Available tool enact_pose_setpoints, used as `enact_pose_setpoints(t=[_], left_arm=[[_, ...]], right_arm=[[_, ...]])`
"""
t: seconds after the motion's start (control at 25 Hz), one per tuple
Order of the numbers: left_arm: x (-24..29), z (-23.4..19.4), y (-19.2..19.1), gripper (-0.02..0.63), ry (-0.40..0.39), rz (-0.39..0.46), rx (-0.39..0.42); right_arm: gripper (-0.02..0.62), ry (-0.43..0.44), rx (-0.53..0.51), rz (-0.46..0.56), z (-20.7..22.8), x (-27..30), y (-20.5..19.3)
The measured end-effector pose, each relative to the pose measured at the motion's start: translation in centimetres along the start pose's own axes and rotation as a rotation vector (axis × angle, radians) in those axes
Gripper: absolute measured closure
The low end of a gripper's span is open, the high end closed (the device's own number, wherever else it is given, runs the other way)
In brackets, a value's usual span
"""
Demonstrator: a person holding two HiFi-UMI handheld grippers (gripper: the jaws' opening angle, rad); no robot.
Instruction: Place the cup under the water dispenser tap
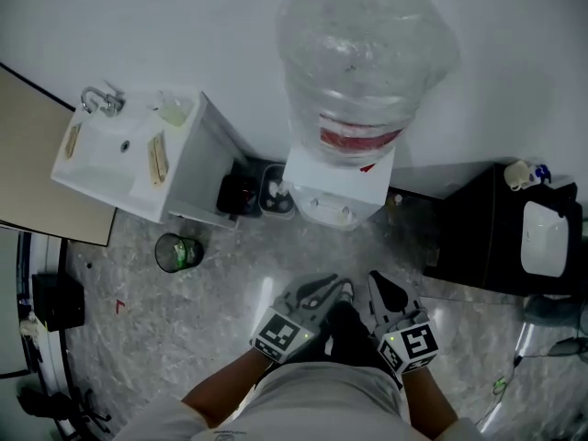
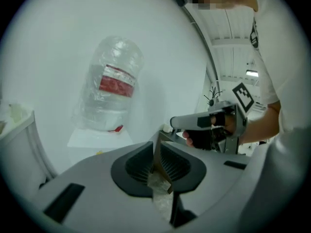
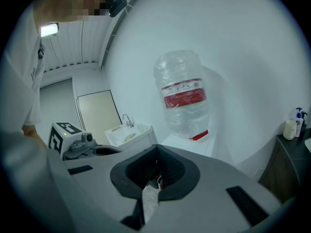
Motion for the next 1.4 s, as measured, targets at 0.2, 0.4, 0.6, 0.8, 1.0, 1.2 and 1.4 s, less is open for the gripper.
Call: enact_pose_setpoints(t=[0.2,0.4,0.6,0.8,1.0,1.2,1.4], left_arm=[[-1.1,1.4,4.1,0.600,0.023,0.018,-0.005],[-2.3,2.4,6.6,0.601,0.044,0.029,0.008],[-3.1,2.6,7.4,0.601,0.069,0.052,-0.010],[-3.5,2.6,7.6,0.601,0.097,0.062,-0.015],[-3.7,2.6,7.3,0.601,0.112,0.056,-0.014],[-3.6,3.1,7.6,0.601,0.107,0.061,-0.007],[-3.3,3.0,7.3,0.600,0.108,0.057,-0.015]], right_arm=[[0.581,-0.004,-0.018,0.026,-1.9,-0.9,1.7],[0.581,-0.005,-0.034,0.034,-3.1,-1.5,3.3],[0.581,0.013,-0.051,0.033,-3.7,-2.0,3.9],[0.581,0.029,-0.069,0.032,-4.0,-2.2,4.3],[0.581,0.039,-0.078,0.027,-4.3,-2.3,4.2],[0.581,0.041,-0.081,0.025,-4.3,-2.4,4.1],[0.581,0.040,-0.077,0.021,-4.1,-2.3,4.0]])
Point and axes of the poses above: the fingertips, and each gripper's own axes: x forward along the fingers, z to its right, y out of its top, the point moved 2 cm from there along -x, backward along the fingers, and after that the axes turned 10 degrees about y, right-handed, at the moved point
